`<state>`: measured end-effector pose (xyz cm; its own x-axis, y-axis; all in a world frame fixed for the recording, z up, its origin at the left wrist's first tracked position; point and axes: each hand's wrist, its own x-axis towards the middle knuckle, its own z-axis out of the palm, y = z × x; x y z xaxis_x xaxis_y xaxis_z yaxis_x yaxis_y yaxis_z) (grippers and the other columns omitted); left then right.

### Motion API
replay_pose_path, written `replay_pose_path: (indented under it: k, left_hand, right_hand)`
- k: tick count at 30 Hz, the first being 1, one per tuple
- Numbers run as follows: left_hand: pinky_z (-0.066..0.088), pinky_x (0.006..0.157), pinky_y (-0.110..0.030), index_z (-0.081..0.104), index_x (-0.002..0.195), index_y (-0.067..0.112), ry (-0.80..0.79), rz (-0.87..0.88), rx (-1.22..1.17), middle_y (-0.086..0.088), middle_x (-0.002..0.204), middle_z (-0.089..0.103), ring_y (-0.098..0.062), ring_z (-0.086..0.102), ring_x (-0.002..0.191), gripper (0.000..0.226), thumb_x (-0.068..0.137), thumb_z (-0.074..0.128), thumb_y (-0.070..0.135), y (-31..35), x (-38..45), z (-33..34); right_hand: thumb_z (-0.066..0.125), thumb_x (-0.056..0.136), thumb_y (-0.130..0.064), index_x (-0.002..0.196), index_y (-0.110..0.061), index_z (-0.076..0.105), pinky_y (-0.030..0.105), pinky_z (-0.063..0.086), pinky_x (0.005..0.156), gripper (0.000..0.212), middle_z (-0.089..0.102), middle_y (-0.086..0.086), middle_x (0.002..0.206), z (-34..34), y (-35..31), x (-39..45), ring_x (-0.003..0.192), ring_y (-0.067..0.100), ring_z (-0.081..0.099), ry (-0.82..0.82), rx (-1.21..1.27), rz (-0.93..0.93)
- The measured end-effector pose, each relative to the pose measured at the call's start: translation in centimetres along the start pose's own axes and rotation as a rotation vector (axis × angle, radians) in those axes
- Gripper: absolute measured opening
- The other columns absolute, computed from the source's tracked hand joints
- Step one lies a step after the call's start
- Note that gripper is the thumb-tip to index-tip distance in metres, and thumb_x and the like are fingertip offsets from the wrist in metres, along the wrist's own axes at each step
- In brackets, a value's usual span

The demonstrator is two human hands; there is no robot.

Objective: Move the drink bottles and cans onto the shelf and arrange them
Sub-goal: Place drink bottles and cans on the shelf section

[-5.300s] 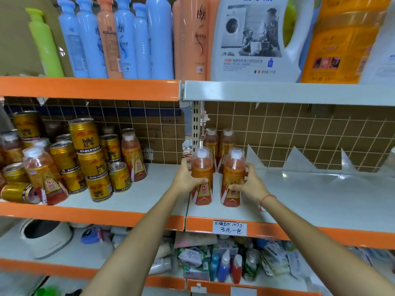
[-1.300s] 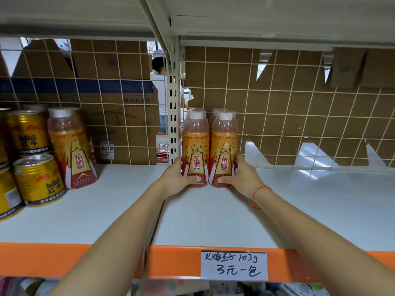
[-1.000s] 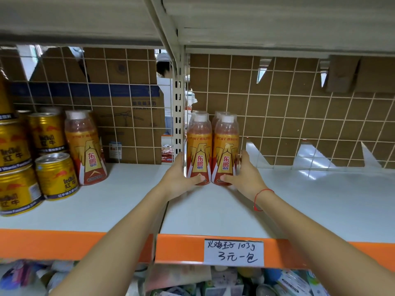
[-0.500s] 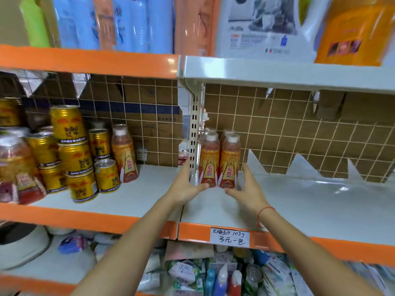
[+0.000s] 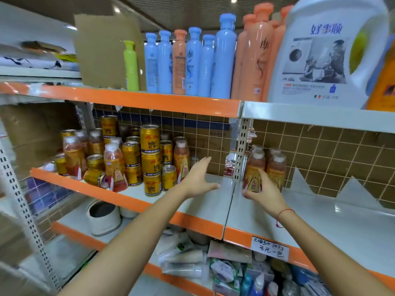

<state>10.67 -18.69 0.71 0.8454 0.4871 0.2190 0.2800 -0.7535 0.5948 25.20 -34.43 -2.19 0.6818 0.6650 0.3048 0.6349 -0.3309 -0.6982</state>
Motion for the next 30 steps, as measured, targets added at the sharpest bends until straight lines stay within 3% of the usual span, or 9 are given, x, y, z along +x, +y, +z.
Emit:
replay_pose_path:
  k: [4, 7, 12, 19, 23, 30]
  left_hand:
    - [0.029, 0.113, -0.033, 0.017, 0.151, 0.015, 0.066, -0.032, 0.010, -0.003, 0.157, 0.020, -0.020, 0.025, 0.142, 0.086, 0.085, 0.069, 0.031, -0.8, -1.2, -3.8]
    - [0.035, 0.105, -0.030, 0.022, 0.150, 0.016, 0.079, -0.083, 0.009, -0.003, 0.155, 0.027, -0.020, 0.033, 0.138, 0.083, 0.085, 0.070, 0.032, -2.6, -2.5, -5.4]
    - [0.031, 0.109, -0.032, 0.023, 0.150, 0.015, 0.142, -0.190, 0.047, -0.003, 0.155, 0.028, -0.020, 0.029, 0.140, 0.083, 0.085, 0.069, 0.036, -6.2, -3.8, -8.9]
    - [0.039, 0.102, -0.034, 0.032, 0.145, 0.012, 0.288, -0.294, 0.058, -0.009, 0.147, 0.041, -0.025, 0.041, 0.132, 0.076, 0.084, 0.070, 0.037, -9.9, -2.0, -14.3]
    - [0.039, 0.102, -0.038, 0.028, 0.145, 0.009, 0.344, -0.310, 0.036, -0.014, 0.146, 0.040, -0.029, 0.042, 0.131, 0.082, 0.082, 0.072, 0.036, -11.1, -0.2, -16.3]
    - [0.038, 0.104, -0.041, 0.020, 0.149, 0.009, 0.347, -0.318, -0.068, -0.016, 0.147, 0.039, -0.031, 0.039, 0.134, 0.095, 0.078, 0.076, 0.038, -12.5, 2.5, -16.9]
  right_hand:
    - [0.072, 0.081, -0.019, 0.144, -0.013, 0.027, 0.027, 0.034, 0.100, 0.078, 0.043, 0.005, 0.142, 0.6, -1.6, 0.7, 0.128, 0.025, 0.044, -0.038, -0.028, -0.029]
    - [0.074, 0.078, -0.028, 0.148, -0.016, 0.022, 0.036, 0.037, 0.107, 0.087, 0.039, 0.005, 0.147, 1.4, -2.2, 1.3, 0.131, 0.025, 0.042, -0.082, -0.025, -0.029]
    - [0.072, 0.082, -0.026, 0.149, -0.016, 0.016, 0.037, 0.033, 0.110, 0.088, 0.031, 0.008, 0.152, 2.6, -3.7, 2.4, 0.137, 0.026, 0.035, -0.141, -0.060, -0.042]
    - [0.071, 0.082, -0.029, 0.149, -0.016, 0.017, 0.037, 0.034, 0.110, 0.087, 0.028, 0.008, 0.153, 4.3, -5.3, 4.4, 0.136, 0.026, 0.035, -0.146, -0.093, -0.044]
    - [0.071, 0.081, -0.029, 0.149, -0.015, 0.018, 0.035, 0.030, 0.112, 0.088, 0.027, 0.008, 0.154, 5.4, -6.5, 5.4, 0.139, 0.024, 0.032, -0.146, -0.098, -0.046]
    - [0.068, 0.085, -0.023, 0.148, -0.013, 0.019, 0.024, 0.034, 0.100, 0.081, 0.038, 0.009, 0.147, 6.8, -8.6, 6.7, 0.132, 0.024, 0.041, -0.116, -0.102, -0.054]
